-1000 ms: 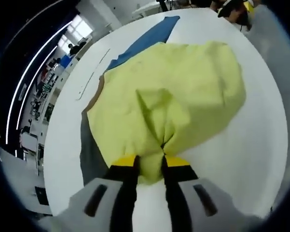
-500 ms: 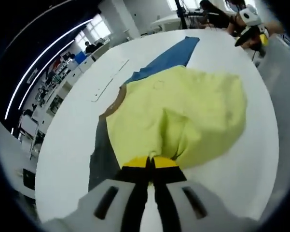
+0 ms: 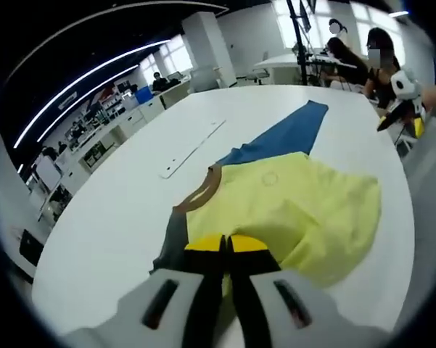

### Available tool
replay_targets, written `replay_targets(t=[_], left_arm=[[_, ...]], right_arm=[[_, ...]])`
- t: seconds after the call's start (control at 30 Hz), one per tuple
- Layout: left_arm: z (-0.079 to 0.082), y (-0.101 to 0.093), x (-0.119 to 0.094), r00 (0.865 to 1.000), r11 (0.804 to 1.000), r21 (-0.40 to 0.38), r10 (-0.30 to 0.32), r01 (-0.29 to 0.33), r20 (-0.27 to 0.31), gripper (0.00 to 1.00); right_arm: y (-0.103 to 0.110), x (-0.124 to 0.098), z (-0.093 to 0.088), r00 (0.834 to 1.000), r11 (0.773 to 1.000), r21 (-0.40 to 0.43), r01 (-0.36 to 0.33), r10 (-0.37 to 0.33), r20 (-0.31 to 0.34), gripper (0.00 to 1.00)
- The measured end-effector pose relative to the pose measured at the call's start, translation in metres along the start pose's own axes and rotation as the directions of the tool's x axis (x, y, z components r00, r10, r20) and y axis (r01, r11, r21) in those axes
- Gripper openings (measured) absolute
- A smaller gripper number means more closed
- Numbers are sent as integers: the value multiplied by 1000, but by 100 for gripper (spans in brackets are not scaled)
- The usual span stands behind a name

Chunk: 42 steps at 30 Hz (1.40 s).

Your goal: Fold the garment on the visible template until the final outline fits inside the template.

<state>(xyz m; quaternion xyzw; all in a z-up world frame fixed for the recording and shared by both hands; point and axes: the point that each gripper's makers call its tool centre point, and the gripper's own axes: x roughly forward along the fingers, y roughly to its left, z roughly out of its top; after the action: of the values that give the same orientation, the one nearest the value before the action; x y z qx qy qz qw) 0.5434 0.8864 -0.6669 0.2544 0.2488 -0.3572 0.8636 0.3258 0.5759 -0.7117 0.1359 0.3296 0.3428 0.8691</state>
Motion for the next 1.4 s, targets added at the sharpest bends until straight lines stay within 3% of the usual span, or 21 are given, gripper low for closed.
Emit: replay_targets(t=[0.1, 0.17, 0.63, 1.0, 1.17, 1.4], left_arm=[[6, 5, 6, 1000, 998, -58, 7, -6, 30, 0], [6, 7, 10, 1000, 999, -52, 10, -9, 28, 0], [-13, -8, 53, 998, 994, -95, -53, 51, -19, 0], [-23, -11, 49, 997, 991, -116, -75, 71, -24, 0], [-23, -15, 45, 997, 992, -100, -79, 76, -25, 13], [-19, -19, 33, 998, 995, -81, -61, 61, 2, 44]], right_arm=[[-2, -1, -1, 1000, 1000, 2, 6, -6, -5, 90], [-3, -1, -1, 1000, 1000, 10, 8, -8, -4, 90], [-4, 2, -7, 1000, 1000, 28, 10, -9, -20, 90], [-4, 0, -8, 1000, 999, 33, 17, -17, -20, 90], [-1, 3, -6, 1000, 1000, 29, 9, -9, -18, 90], [3, 4, -6, 1000, 1000, 27, 2, -2, -17, 90]])
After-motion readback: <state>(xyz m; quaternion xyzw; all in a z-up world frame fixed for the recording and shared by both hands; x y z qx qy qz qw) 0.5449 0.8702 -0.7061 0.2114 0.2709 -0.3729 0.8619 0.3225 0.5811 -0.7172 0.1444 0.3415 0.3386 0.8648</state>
